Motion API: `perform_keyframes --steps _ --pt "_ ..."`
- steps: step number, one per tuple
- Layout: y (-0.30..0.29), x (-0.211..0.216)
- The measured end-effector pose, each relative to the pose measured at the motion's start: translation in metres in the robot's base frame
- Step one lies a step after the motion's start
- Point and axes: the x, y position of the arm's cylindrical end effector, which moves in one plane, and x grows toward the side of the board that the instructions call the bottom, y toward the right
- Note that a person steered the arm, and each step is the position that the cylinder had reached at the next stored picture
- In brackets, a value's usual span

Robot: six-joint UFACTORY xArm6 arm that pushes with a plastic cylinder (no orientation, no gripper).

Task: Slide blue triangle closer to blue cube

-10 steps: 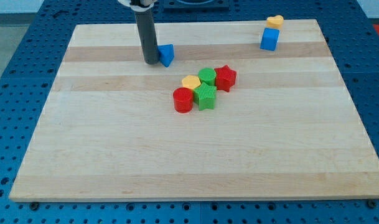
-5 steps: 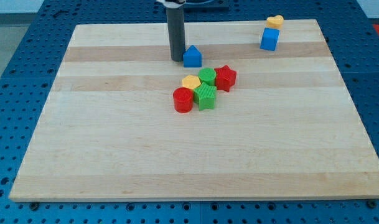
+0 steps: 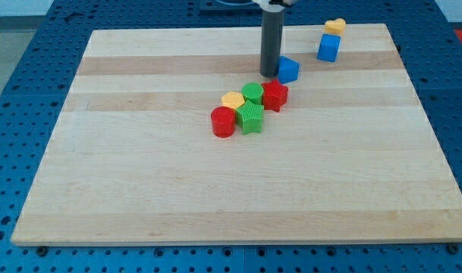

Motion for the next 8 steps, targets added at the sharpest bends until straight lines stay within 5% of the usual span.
perform_keyframes --steps 8 --pt "0.048 0.014"
